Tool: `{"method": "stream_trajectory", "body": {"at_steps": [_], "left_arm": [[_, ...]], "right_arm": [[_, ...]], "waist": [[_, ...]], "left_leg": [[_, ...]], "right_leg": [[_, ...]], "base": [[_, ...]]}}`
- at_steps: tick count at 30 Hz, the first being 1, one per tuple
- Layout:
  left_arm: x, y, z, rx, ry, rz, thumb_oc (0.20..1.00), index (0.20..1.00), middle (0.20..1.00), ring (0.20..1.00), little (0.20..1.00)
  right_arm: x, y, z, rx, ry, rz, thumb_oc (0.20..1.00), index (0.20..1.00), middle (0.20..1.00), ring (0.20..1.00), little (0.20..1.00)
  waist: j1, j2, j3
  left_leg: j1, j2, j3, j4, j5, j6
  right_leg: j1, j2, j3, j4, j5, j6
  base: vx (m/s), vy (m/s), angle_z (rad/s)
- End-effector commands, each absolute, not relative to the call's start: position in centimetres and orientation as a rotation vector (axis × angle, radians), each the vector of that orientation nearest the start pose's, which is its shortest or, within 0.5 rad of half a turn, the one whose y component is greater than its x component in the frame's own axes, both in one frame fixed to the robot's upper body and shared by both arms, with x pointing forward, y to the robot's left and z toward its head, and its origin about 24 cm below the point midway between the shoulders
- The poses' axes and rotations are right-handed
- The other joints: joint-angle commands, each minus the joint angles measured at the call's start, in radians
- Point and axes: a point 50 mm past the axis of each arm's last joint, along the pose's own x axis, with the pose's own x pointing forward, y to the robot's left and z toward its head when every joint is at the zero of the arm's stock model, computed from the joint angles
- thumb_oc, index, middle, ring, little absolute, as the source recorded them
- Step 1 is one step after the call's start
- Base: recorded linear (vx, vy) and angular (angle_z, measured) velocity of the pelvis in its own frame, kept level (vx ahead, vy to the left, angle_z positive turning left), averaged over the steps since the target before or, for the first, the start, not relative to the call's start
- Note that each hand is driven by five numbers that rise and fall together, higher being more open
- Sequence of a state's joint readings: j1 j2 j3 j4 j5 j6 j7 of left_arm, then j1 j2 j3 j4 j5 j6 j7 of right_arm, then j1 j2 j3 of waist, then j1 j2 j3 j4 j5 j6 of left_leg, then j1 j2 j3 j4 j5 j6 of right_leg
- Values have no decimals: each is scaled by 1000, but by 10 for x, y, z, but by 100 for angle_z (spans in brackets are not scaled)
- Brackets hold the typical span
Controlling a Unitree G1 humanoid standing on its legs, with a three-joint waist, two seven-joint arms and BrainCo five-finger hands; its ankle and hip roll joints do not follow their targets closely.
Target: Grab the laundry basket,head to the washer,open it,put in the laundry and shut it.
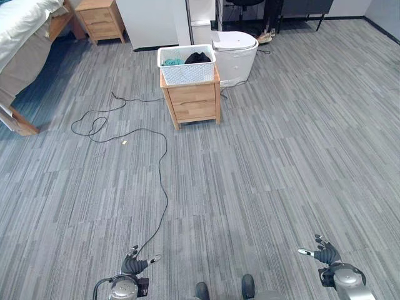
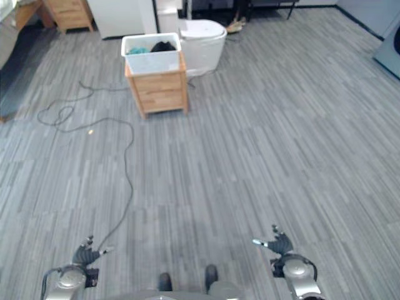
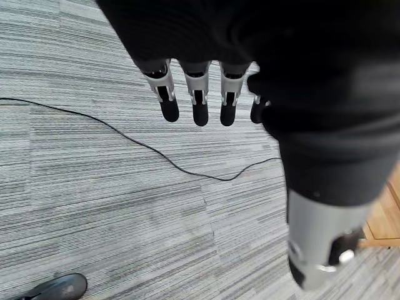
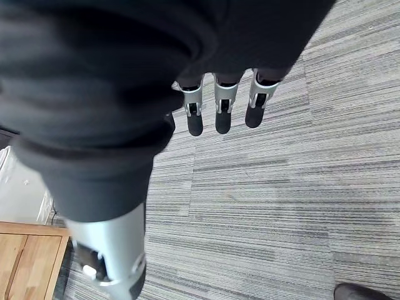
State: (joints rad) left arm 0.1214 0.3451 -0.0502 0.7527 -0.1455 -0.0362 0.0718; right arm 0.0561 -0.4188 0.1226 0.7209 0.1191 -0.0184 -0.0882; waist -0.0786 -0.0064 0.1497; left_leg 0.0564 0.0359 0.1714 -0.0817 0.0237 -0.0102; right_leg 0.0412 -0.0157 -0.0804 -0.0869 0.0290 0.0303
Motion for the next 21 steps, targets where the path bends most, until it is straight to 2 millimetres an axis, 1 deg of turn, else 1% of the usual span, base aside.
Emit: {"method": "stream_trajectory", "body": {"at_steps": [1,4,8,10,18,21], "left_arm": [[146,280,-104,276,791,259,1000,1000,1000,1000,1000],[145,282,-103,303,789,263,1000,1000,1000,1000,1000],[143,281,-105,253,798,292,1000,1000,1000,1000,1000],[143,281,-105,260,799,292,1000,1000,1000,1000,1000],[150,282,-101,250,768,313,1000,1000,1000,1000,1000],[156,285,-95,259,735,322,1000,1000,1000,1000,1000]], "right_arm": [[177,-273,-89,-338,702,-198,1000,1000,1000,1000,1000],[175,-273,-89,-333,706,-204,1000,1000,1000,1000,1000],[173,-274,-92,-320,722,-221,1000,1000,1000,1000,1000],[173,-273,-93,-313,726,-226,1000,1000,1000,1000,1000],[179,-268,-92,-303,708,-233,1000,1000,1000,1000,1000],[186,-263,-90,-305,691,-223,1000,1000,1000,1000,1000]], "waist": [[-3,-45,-31],[-1,-47,-30],[3,-51,-28],[5,-53,-27],[17,-61,-13],[30,-70,4]], "left_leg": [[11,-21,-2,-6,-66,-18],[15,-23,0,-5,-71,-16],[13,-25,-3,2,-78,-13],[12,-27,-1,5,-82,-10],[-26,-42,0,51,-110,7],[-68,-60,-8,97,-141,29]], "right_leg": [[2,-23,3,30,-107,84],[5,-24,2,33,-111,85],[7,-29,-5,41,-116,87],[7,-32,-5,45,-118,89],[-16,-51,-3,77,-123,100],[-64,-67,11,145,-126,118]], "base": [[0,0,0],[40,15,7],[60,30,0],[72,53,2],[47,74,0],[72,165,-8]]}}
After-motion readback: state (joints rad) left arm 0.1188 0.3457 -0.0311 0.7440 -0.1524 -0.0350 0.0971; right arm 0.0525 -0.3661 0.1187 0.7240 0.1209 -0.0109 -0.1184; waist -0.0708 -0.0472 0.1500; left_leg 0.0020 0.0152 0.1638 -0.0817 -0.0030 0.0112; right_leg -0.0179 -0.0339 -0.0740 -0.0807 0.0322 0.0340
